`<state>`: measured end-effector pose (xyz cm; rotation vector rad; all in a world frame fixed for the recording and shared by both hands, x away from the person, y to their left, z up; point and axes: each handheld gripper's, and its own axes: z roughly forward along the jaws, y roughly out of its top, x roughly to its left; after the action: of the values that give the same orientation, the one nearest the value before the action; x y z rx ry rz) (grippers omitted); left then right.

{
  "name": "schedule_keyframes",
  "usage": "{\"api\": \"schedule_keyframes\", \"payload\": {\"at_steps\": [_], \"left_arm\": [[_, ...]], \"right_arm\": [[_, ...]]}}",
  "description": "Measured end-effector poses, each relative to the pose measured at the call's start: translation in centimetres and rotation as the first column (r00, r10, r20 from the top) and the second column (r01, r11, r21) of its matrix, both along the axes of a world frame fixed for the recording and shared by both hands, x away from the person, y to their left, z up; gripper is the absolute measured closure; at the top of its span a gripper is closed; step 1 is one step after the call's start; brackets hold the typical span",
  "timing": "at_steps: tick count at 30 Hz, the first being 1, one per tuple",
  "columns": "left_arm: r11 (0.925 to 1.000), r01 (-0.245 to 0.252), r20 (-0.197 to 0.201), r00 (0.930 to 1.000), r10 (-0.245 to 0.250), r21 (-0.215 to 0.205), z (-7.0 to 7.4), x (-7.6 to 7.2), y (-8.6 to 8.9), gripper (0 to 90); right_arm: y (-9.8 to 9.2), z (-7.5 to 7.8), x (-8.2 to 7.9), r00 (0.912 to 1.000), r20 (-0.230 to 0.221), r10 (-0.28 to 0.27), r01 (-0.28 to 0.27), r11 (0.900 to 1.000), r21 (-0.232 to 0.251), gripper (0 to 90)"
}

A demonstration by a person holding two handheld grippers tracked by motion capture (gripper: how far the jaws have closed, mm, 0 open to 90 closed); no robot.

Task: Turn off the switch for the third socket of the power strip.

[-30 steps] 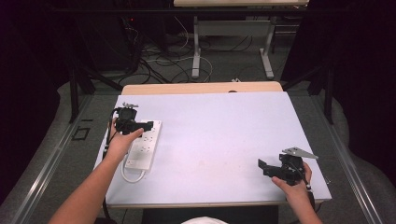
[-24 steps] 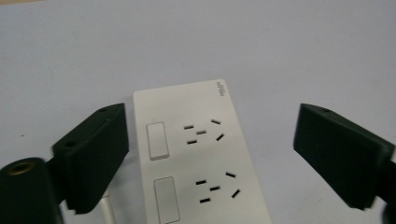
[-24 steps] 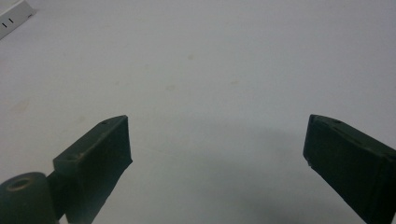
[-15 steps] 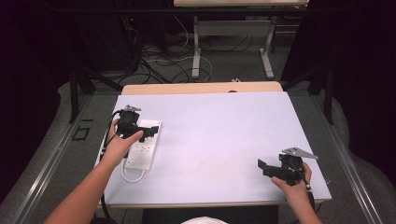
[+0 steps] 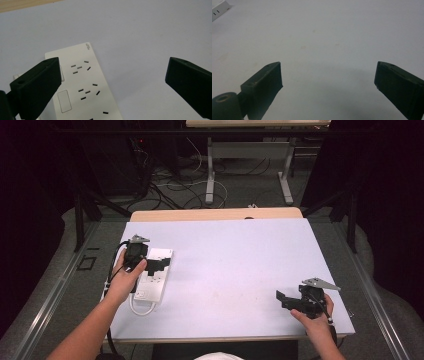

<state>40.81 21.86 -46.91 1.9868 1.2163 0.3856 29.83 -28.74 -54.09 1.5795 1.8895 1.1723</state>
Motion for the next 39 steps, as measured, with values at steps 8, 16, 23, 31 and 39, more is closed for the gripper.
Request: {"api": "schedule_keyframes", "payload": {"at_steps": [8, 16, 23, 31, 39], "left_arm": [[0.9996, 0.001, 0.011, 0.9999, 0.0, -0.029, 0.4, -0.9, 0.3, 0.3], [0.9988, 0.012, 0.017, 0.9998, -0.011, -0.047, 0.5, -1.8, 0.5, 0.3], [0.9979, 0.015, 0.031, 0.9994, -0.013, -0.063, 0.6, -2.6, 0.6, 0.4], [0.9951, 0.011, 0.042, 0.9991, -0.007, -0.099, 0.2, -3.8, 0.9, 0.7], [0.9947, 0.03, 0.045, 0.9986, -0.026, -0.098, -0.1, -5.1, 0.9, 1.2]], "right_arm": [[0.0, 0.1, 0.0, 1.0, 0.0, -0.001, 0.001, 1.0, 0.006, 7.1], [0.1, 0.4, 0.1, 0.9993, 0.034, 0.016, -0.016, 1.0, -0.002, 1.9], [0.1, 0.5, 0.3, 0.9986, 0.042, 0.033, -0.032, 0.999, -0.02, 0.0], [0.4, 0.5, 0.4, 0.998, 0.035, 0.052, -0.051, 0.998, -0.035, 0.0], [0.5, 0.4, 0.6, 0.9979, 0.033, 0.057, -0.055, 0.998, -0.035, 0.0]]}}
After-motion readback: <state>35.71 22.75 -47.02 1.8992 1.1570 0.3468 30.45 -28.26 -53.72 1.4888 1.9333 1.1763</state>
